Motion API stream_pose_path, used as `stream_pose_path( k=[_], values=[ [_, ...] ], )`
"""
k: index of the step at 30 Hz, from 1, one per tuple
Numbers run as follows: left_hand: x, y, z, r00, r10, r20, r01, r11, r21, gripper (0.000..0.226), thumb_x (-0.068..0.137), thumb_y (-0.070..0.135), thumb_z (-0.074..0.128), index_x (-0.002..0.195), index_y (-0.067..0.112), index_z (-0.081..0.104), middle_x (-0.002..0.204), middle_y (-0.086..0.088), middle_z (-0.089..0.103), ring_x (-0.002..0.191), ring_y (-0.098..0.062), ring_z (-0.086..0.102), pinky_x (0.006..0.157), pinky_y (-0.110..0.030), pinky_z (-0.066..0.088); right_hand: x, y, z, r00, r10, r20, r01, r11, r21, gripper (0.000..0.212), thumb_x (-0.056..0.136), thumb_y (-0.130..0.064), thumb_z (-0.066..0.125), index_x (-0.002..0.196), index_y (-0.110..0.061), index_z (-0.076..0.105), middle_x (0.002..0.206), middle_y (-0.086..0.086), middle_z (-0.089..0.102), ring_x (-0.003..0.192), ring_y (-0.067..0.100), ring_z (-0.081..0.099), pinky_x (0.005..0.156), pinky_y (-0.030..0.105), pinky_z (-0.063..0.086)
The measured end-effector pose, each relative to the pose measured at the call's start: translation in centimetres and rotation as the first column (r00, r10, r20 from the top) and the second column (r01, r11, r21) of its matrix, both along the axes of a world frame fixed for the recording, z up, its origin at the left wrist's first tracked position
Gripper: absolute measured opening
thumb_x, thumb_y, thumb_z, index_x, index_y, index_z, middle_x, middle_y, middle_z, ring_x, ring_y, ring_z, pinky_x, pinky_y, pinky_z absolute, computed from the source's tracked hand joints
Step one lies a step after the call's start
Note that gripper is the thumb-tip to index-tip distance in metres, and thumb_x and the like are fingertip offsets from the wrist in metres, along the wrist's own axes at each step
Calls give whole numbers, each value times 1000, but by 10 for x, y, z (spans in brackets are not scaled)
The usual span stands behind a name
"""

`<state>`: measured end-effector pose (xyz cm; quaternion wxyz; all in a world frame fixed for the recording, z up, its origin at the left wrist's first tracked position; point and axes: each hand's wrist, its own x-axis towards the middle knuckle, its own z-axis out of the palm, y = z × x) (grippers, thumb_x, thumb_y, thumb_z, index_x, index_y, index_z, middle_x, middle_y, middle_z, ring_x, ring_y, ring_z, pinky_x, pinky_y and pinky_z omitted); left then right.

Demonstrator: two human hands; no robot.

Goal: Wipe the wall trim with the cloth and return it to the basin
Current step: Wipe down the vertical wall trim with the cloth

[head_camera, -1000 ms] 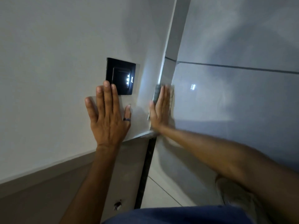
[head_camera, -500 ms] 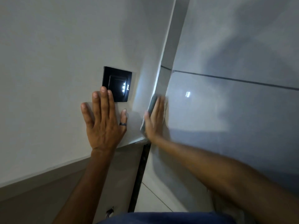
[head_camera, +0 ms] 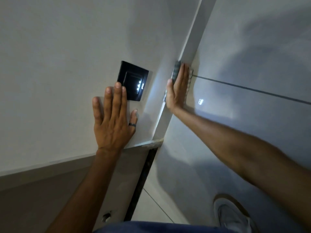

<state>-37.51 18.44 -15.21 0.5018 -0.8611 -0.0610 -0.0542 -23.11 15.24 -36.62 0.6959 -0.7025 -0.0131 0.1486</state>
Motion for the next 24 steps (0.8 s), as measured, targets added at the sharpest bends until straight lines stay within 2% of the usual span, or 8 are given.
stream_pose_path(
  k=[5,12,15,17,18,20,22,24],
  values=[
    [1,1,-2,1000,6,9,-6,1000,-16,78,109,48,48,169,3,26,172,-15,33,157,-33,35,133,-48,-9,43,0,-3,1000,-11,14,11,1000,-18,73,100,-45,30,158,-2,17,168,21,16,158,34,14,128,53,13],
    [5,-2,-5,1000,8,26,-8,1000,1,79,107,48,51,169,4,27,172,-14,31,159,-31,24,134,-49,-5,-93,-19,14,975,138,-174,-117,985,125,75,96,-10,42,161,-21,6,172,4,4,160,19,3,131,50,11],
    [13,-6,-6,997,54,54,-50,996,-74,81,105,44,52,170,5,23,173,-16,31,161,-32,19,133,-47,-8,-92,-48,22,928,298,-223,-228,929,291,80,93,6,41,160,-33,18,171,-2,16,156,21,26,127,49,28],
    [28,-16,-5,993,81,84,-58,967,-249,83,105,41,52,169,4,15,174,-17,22,166,-28,-4,133,-46,-10,-89,-75,34,805,427,-411,-263,879,398,79,92,9,41,156,-36,31,162,1,39,126,27,59,106,42,51],
    [36,-21,-3,994,65,88,-26,923,-384,80,105,35,54,167,0,18,173,-19,21,166,-28,-8,134,-46,-6,-88,-87,43,712,451,-538,-212,869,447,76,91,9,41,154,-34,37,152,5,51,109,29,66,91,42,54],
    [51,-38,1,993,28,116,59,725,-686,68,103,18,60,162,-6,34,169,-28,30,164,-37,8,134,-50,12,-83,-110,62,496,494,-714,-2,823,568,69,88,5,39,152,-23,42,132,15,65,101,32,69,86,43,58],
    [58,-62,11,988,120,97,45,377,-925,55,105,6,60,157,-4,46,168,-25,37,161,-38,21,132,-45,26,-65,-133,88,318,528,-787,277,742,610,65,87,1,38,150,-8,41,125,20,68,104,34,71,90,45,61],
    [61,-87,26,951,309,15,12,9,-1000,49,108,12,57,155,-1,52,166,-16,44,159,-28,31,130,-29,28,-44,-155,125,269,521,-810,426,690,585,62,85,-5,40,147,-8,48,136,21,64,118,36,67,99,47,57]
  ],
)
